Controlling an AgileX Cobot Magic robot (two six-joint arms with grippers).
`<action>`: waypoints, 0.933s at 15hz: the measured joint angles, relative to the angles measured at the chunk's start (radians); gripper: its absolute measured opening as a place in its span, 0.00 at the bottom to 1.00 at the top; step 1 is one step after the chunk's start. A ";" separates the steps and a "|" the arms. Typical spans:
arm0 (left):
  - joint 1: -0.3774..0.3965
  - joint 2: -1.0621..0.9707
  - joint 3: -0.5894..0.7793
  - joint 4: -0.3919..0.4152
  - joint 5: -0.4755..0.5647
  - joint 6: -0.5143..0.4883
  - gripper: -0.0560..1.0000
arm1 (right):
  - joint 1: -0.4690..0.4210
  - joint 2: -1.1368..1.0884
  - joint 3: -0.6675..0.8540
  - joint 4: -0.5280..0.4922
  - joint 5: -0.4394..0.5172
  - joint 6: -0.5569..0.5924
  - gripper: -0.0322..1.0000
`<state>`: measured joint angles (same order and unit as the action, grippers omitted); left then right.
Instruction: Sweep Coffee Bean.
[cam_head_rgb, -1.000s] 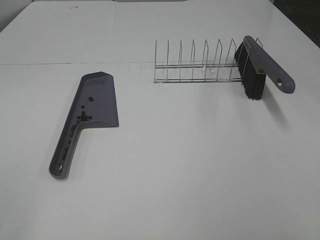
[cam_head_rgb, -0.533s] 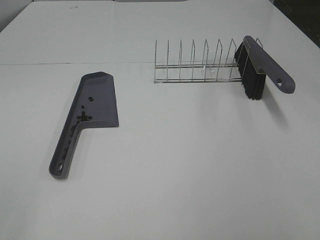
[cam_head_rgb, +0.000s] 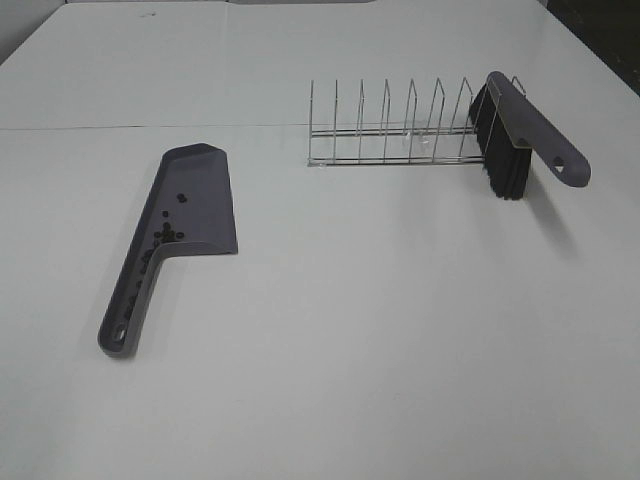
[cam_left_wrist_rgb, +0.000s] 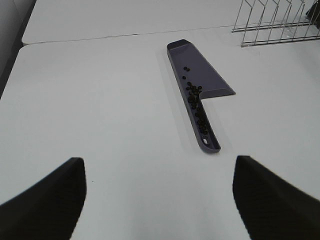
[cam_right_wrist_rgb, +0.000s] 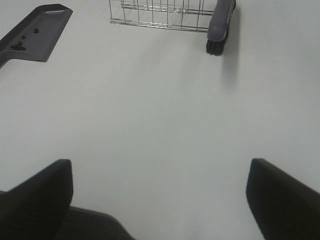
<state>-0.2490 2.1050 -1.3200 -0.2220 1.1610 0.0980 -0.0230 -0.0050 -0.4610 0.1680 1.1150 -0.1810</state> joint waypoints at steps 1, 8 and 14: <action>0.000 0.000 0.000 0.000 0.000 0.000 0.35 | 0.000 0.000 0.000 0.000 0.000 0.000 0.80; 0.000 0.000 0.000 0.000 0.000 0.000 0.35 | 0.000 0.000 0.000 0.001 0.000 0.000 0.80; 0.000 0.000 0.000 0.000 0.000 0.000 0.35 | 0.000 0.000 0.000 0.003 0.000 0.000 0.80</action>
<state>-0.2490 2.1050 -1.3200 -0.2220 1.1610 0.0980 -0.0230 -0.0050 -0.4610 0.1710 1.1150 -0.1810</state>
